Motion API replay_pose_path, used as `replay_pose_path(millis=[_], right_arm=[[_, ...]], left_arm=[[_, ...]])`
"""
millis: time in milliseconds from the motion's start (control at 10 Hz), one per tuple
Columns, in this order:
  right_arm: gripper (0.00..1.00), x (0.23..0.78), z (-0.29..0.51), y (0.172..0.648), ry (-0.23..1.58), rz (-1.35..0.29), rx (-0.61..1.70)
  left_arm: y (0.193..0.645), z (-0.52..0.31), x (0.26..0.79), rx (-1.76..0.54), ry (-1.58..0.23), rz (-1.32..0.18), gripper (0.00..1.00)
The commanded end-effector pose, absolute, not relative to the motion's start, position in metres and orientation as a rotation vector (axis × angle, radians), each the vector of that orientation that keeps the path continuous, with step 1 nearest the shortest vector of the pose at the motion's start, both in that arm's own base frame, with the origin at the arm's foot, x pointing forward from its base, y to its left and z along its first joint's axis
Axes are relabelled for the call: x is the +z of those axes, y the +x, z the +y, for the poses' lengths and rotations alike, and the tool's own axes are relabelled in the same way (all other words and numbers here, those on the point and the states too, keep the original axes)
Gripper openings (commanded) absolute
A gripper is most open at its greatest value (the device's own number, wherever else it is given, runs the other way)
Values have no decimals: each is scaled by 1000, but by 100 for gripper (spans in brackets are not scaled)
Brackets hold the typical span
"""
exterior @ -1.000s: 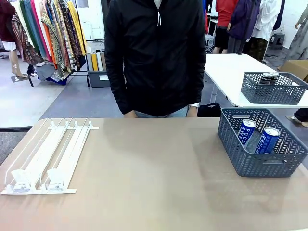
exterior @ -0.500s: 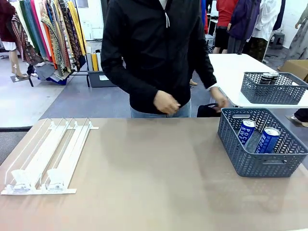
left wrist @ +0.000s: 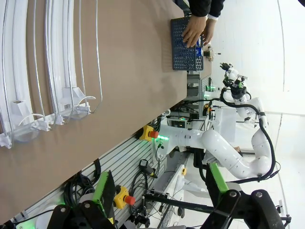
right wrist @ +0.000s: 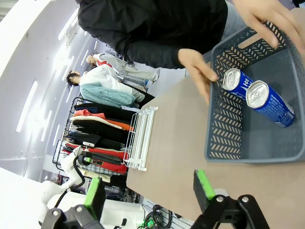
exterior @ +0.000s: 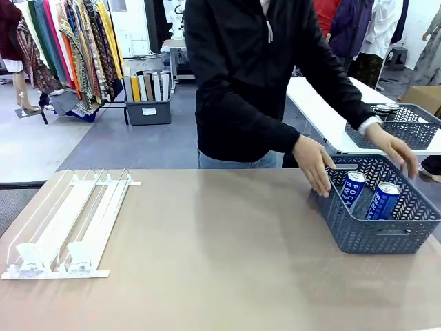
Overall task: Retrieve and store the cans from the dispenser.
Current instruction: Pick up one can from the Automatic Can Dispenser and place it in the middle of the table.
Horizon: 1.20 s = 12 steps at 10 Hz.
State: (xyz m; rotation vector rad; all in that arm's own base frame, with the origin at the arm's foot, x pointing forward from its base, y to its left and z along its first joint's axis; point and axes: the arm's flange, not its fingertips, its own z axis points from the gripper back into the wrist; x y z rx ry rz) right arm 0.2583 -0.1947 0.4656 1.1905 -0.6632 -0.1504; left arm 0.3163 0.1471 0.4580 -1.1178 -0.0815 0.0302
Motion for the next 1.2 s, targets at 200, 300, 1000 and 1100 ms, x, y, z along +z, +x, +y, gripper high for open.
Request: replay_pose_path(millis=[200, 300, 1000, 1100], right_arm=[[100, 467, -195, 258, 1200, -668, -142], [100, 467, -195, 258, 1200, -668, -142], [100, 467, -195, 258, 1200, -668, -142], [100, 467, -195, 258, 1200, -668, -142]], left_arm=[[316, 147, 460, 24, -1132, -89, 100], [316, 147, 460, 24, -1132, -89, 100], [316, 147, 460, 24, -1132, -89, 100], [316, 147, 460, 24, -1132, -89, 100]])
